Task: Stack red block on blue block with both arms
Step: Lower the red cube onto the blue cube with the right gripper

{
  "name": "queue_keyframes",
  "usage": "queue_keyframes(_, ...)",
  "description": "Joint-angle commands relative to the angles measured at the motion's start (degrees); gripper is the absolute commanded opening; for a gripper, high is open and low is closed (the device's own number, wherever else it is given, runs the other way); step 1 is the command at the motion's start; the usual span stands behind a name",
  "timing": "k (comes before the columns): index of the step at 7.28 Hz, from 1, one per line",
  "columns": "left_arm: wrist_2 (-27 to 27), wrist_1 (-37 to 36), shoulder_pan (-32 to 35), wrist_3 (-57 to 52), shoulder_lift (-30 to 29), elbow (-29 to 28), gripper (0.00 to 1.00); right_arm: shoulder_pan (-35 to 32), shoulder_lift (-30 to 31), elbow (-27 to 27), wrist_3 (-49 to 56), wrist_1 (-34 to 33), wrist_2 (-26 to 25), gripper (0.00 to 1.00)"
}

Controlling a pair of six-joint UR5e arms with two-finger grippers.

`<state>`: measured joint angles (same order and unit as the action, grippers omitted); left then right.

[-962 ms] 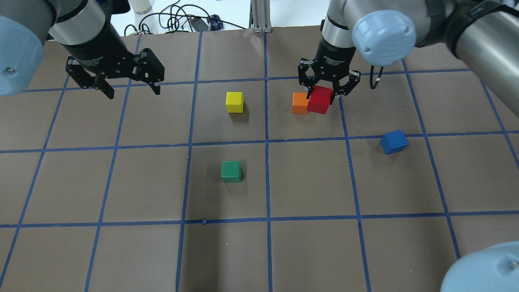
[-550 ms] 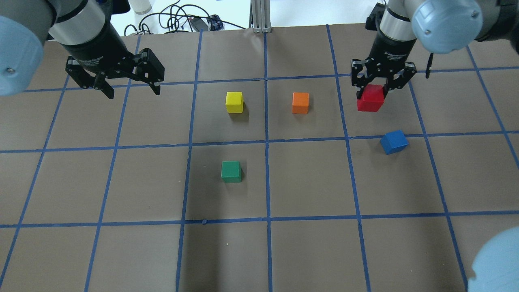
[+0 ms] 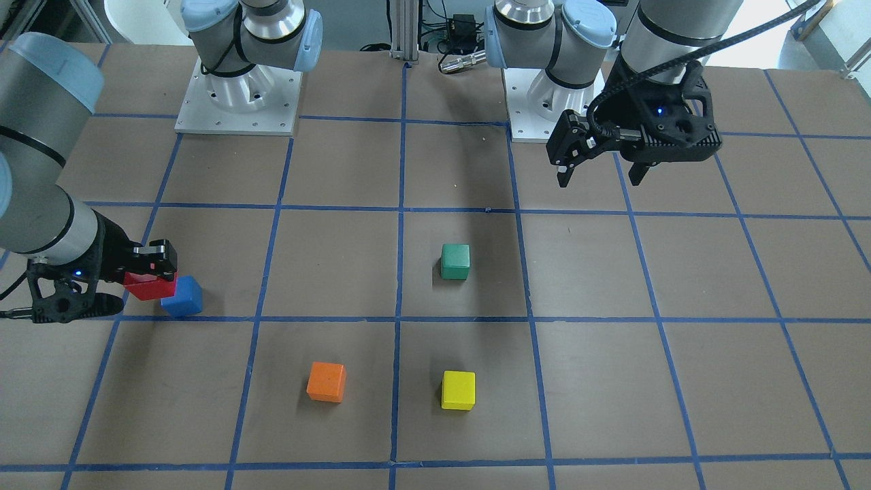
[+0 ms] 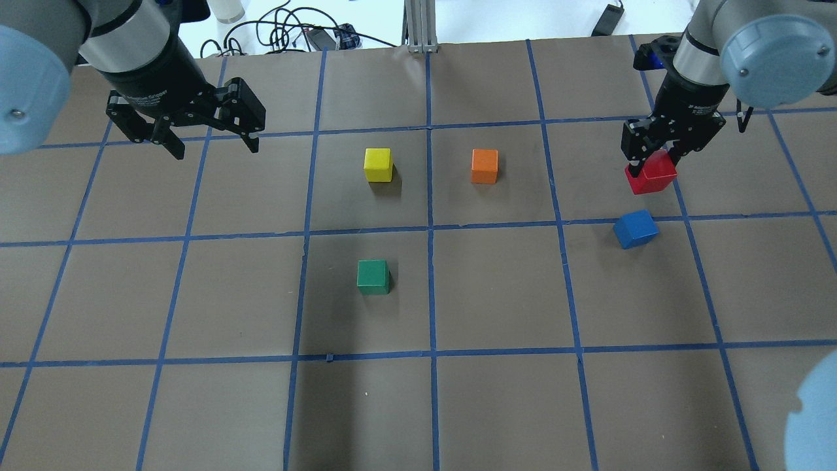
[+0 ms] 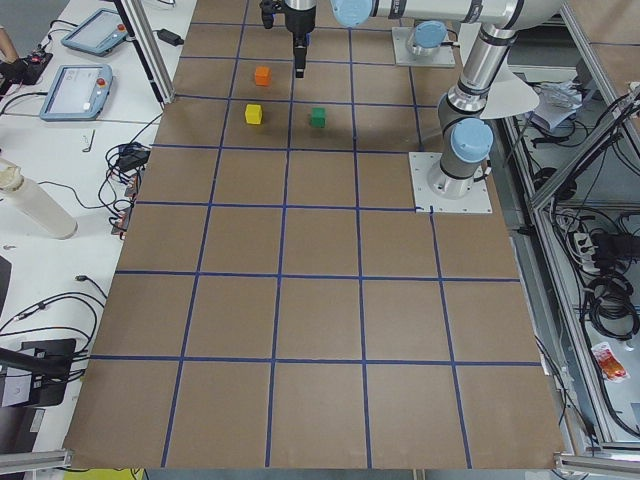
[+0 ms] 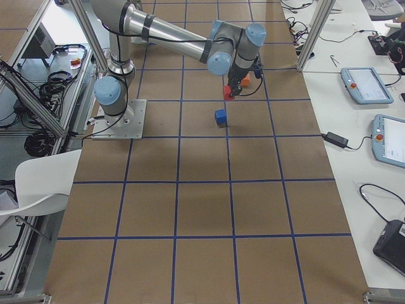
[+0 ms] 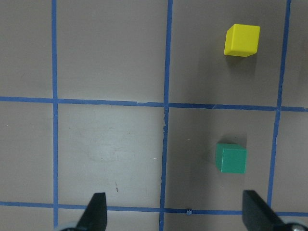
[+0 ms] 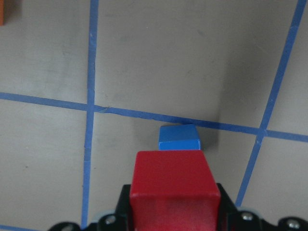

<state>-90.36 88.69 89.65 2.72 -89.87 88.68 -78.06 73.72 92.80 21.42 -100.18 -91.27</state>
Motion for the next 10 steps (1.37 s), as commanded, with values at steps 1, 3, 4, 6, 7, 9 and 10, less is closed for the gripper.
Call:
queue_keyframes(1, 0.0, 0.0, -0.1, 0.0, 0.0, 0.0, 1.0, 0.6, 0.0, 6.5, 3.0, -10.8, -0.6, 0.0)
queue_keyframes(3, 0.0, 0.0, 0.0, 0.1, 0.0, 0.0, 1.0, 0.6, 0.0, 9.8, 3.0, -13.2, -1.4, 0.0)
queue_keyframes(4, 0.0, 0.0, -0.1, 0.1, 0.0, 0.0, 1.0, 0.6, -0.1, 9.9, 3.0, -13.0, -1.5, 0.0)
queue_keyframes(6, 0.0, 0.1, 0.0, 0.1, 0.0, 0.0, 1.0, 0.6, -0.1, 10.1, 2.9, -12.1, -1.5, 0.0)
queue_keyframes(7, 0.0, 0.1, -0.1, 0.0, 0.0, 0.0, 1.0, 0.7, -0.1, 11.1, 2.9, -12.6, -1.5, 0.0)
queue_keyframes(9, 0.0, 0.1, 0.0, 0.0, 0.0, 0.0, 1.0, 1.3, -0.1, 11.3, 2.9, -12.7, -1.5, 0.0)
queue_keyframes(10, 0.1, 0.1, 0.0, 0.0, 0.0, 0.0, 1.0, 1.3, -0.1, 11.4, 2.9, -12.6, -1.5, 0.0)
